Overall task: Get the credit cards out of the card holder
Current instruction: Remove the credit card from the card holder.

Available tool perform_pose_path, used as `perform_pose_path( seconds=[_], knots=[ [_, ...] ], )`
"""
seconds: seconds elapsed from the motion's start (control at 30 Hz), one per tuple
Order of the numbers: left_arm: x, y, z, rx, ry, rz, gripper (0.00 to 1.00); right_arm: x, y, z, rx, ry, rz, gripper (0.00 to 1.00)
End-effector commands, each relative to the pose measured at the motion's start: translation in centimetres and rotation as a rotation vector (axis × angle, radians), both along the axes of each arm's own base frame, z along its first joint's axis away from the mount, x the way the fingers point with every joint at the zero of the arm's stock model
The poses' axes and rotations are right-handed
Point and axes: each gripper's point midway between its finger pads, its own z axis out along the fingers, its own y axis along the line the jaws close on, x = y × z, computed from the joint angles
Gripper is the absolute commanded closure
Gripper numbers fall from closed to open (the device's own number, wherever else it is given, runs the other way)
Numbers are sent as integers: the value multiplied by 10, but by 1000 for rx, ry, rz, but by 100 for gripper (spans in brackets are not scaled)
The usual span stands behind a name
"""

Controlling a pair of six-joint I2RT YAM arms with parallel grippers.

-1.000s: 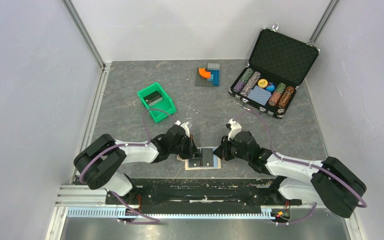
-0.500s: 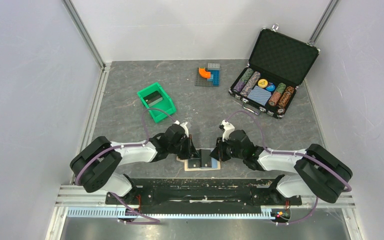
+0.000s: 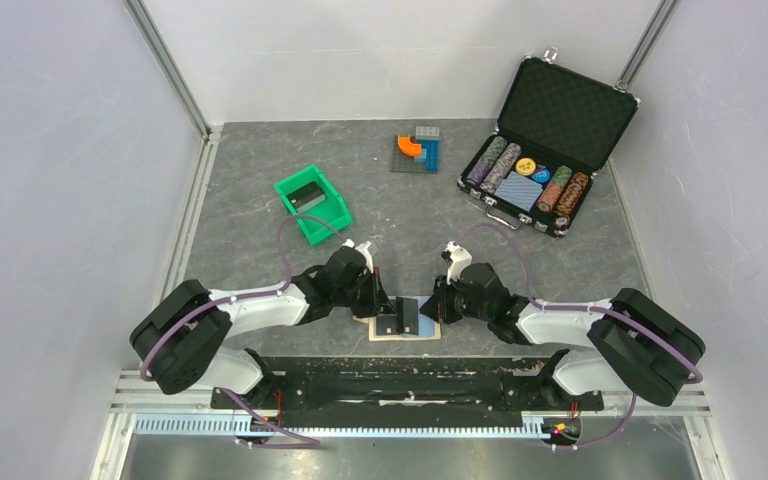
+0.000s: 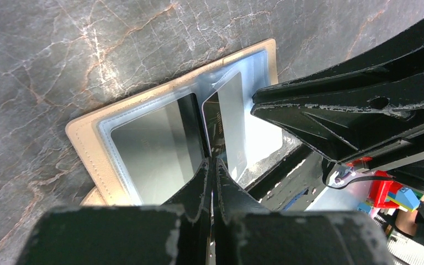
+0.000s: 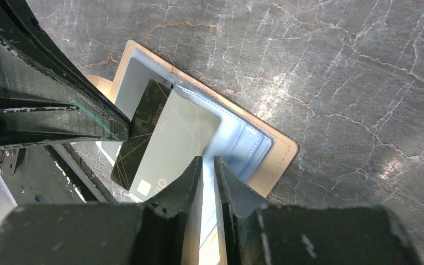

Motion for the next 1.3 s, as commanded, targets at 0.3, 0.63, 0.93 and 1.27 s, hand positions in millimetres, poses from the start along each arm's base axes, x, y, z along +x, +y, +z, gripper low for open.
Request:
perform_pose_path(
  seconds=[0.3, 0.63, 0.93, 1.27],
  knots=[
    [11, 23, 17, 9, -72, 10, 98, -2, -9, -5, -53, -14, 5, 83],
    [12, 6, 16, -76, -73, -30, 58, -5, -5, -10, -32, 16, 12, 84],
    [14, -6, 3, -111, -39, -35, 59, -6, -5, -12, -27, 20, 9, 84],
    [4, -18, 0, -174, -2, -58, 61, -8, -5, -14, -18, 28, 8, 84]
  ],
)
